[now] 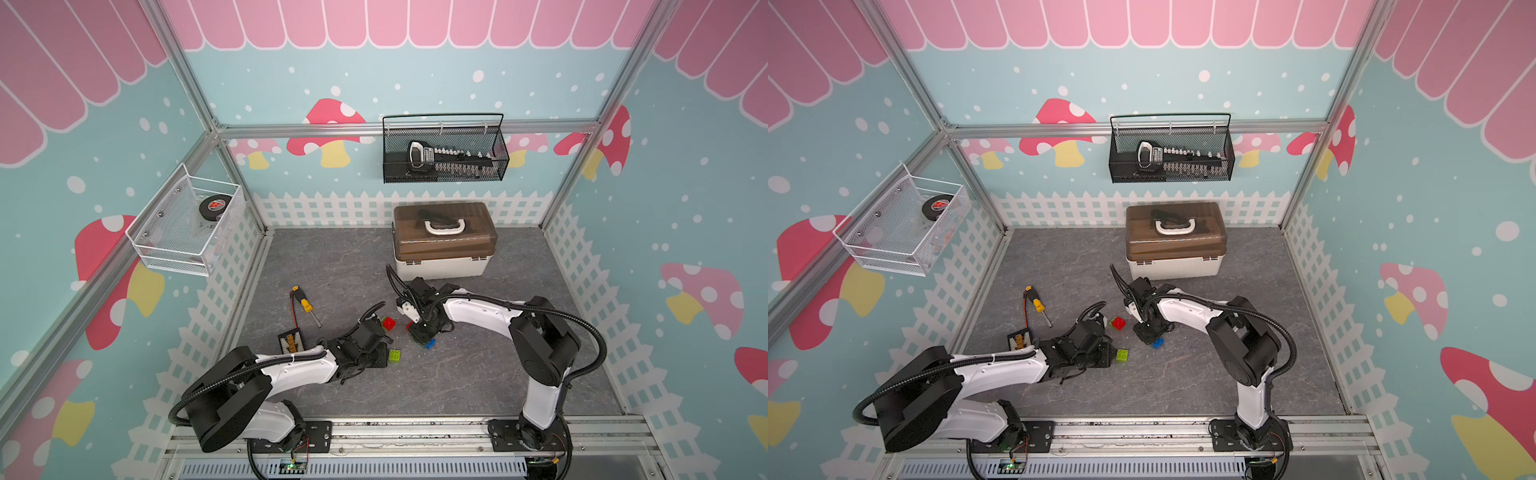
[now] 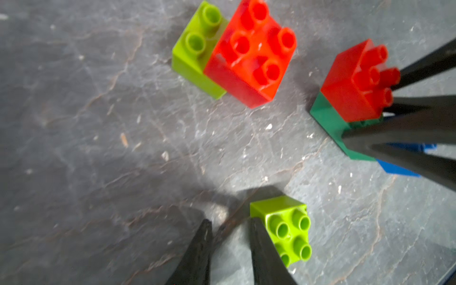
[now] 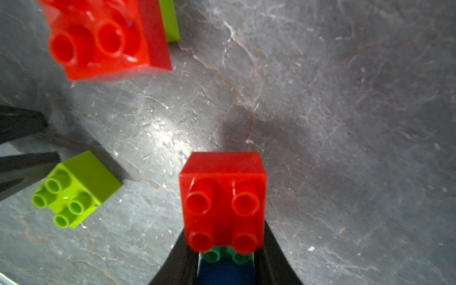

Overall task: Assemble the letter y with lego
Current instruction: Pick up the lego brick from the center of the board, then assemble the lego brick with the lego brick.

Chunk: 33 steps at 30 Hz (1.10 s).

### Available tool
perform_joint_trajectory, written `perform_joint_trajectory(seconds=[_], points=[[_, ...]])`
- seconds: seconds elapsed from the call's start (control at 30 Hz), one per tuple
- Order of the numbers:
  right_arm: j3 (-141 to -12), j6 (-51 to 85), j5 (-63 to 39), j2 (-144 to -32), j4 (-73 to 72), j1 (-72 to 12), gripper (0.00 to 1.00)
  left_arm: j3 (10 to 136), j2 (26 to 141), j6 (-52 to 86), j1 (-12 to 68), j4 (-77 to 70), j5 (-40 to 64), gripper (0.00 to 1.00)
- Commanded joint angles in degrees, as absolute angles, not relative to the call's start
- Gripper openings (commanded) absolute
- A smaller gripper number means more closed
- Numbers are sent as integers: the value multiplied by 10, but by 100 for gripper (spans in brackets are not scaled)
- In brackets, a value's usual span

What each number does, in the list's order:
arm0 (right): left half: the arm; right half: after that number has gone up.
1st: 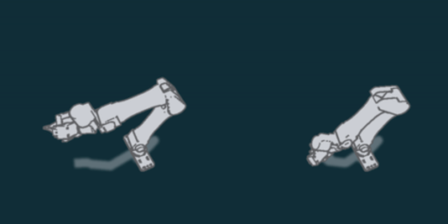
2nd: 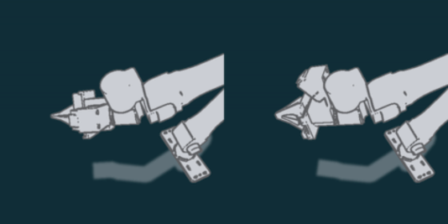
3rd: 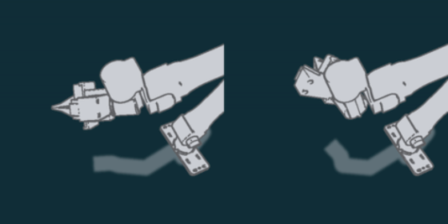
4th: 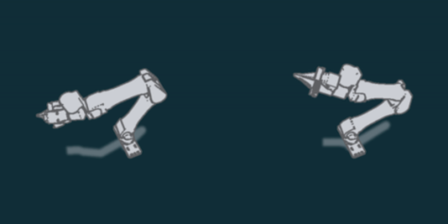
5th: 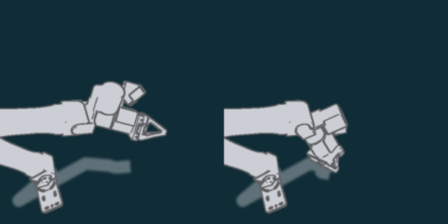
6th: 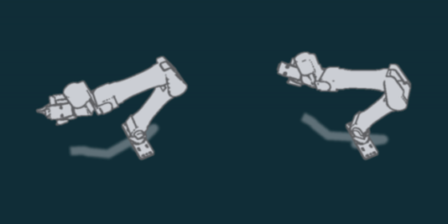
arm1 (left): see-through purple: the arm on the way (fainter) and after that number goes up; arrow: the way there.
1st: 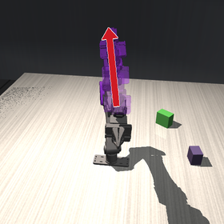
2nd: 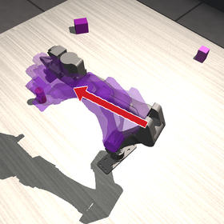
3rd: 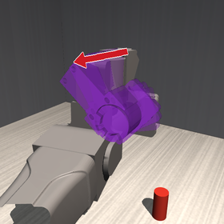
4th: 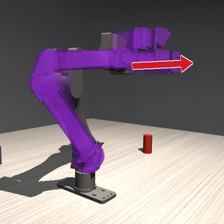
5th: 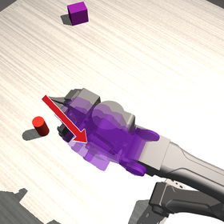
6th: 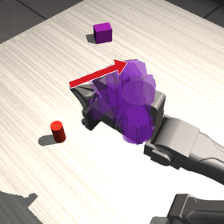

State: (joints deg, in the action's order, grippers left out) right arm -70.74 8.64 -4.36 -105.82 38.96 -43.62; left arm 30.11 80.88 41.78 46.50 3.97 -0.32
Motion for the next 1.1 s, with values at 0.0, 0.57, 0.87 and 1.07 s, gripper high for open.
perform_joint_trajectory(seconds=[0.0, 0.57, 0.87, 1.07], points=[[-685, 88, -31, -1015, 390, -440, 25, 311, 845, 417, 461, 43, 12, 29], [-669, 119, -35, -942, 394, -472, 21, 306, 778, 423, 456, 76, -12, 30], [-708, 151, -38, -983, 390, -525, 21, 241, 616, 445, 442, 159, -49, 33], [-723, 171, -33, -1011, 385, -555, 20, 222, 575, 451, 436, 178, -55, 34]])
